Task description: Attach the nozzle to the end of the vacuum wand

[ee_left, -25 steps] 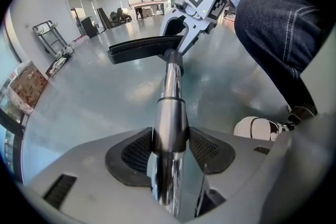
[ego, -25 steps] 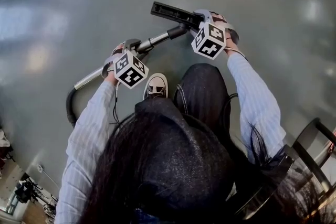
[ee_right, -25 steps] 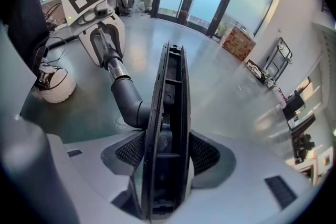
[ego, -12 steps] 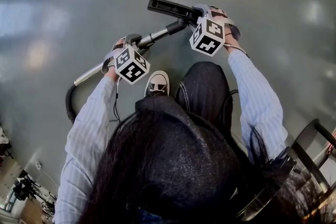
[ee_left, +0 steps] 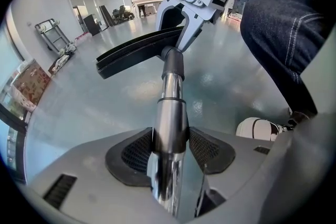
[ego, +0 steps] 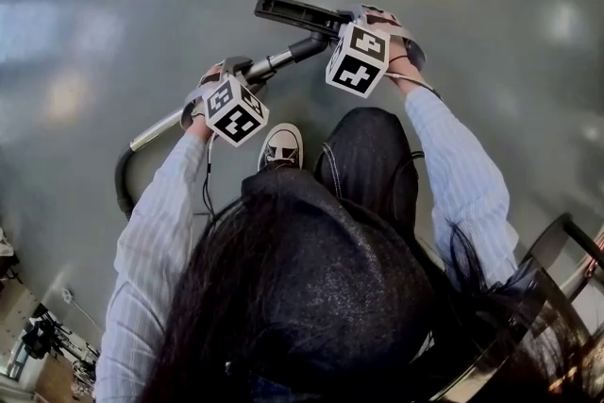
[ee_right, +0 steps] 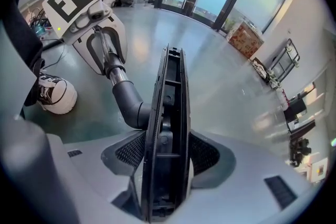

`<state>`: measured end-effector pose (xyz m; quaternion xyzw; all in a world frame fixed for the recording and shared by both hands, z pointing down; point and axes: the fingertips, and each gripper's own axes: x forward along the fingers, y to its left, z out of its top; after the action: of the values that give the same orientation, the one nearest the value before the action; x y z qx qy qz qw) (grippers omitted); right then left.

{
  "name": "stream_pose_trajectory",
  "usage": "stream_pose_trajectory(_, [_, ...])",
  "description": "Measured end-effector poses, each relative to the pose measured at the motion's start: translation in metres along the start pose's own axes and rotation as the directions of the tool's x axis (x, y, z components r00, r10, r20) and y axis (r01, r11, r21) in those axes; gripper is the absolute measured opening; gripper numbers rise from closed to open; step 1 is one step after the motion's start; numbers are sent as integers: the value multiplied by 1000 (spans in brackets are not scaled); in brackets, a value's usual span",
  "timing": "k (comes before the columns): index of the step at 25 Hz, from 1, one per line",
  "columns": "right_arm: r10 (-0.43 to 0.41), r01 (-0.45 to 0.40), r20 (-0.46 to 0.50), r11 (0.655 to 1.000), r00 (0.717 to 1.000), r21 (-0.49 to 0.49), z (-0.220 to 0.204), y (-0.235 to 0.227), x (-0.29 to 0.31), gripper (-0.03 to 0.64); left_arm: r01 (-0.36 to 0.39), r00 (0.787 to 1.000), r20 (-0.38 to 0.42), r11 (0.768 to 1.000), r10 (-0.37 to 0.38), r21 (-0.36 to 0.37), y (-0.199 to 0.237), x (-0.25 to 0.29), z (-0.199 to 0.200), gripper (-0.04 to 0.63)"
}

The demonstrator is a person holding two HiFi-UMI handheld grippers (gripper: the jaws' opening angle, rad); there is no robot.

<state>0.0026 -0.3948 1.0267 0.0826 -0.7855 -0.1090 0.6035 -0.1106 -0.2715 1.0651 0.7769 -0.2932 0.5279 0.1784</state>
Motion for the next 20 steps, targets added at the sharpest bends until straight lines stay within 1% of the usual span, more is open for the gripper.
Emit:
stream_pose_trajectory(3, [19,-19,-14,1000,1000,14,-3,3,3,255,3,1000,-27,1000,-3,-15,-2,3,-1,213])
stream_pose_trajectory(6, [27,-27,-4,1000,1000,8,-5,6,8,255,0,999,-33,1000,0,-17,-4,8,-2,215])
stream_pose_trajectory(9, [18,-18,-13,1000,1000,14,-6,7,10,255,1,999,-37,1000,-2,-10,-3,9,-4,213])
stream_pose_trajectory(14, [7,-6,-52,1000,999,27,-24,13,23,256,21,998,-64,1000,-21,5,-11,24,-2,215])
stream_pose_trajectory(20, [26,-23,-79,999,997,48,-30,20,37,256,44,993,-107,999,-42,14,-14,34,-8,213])
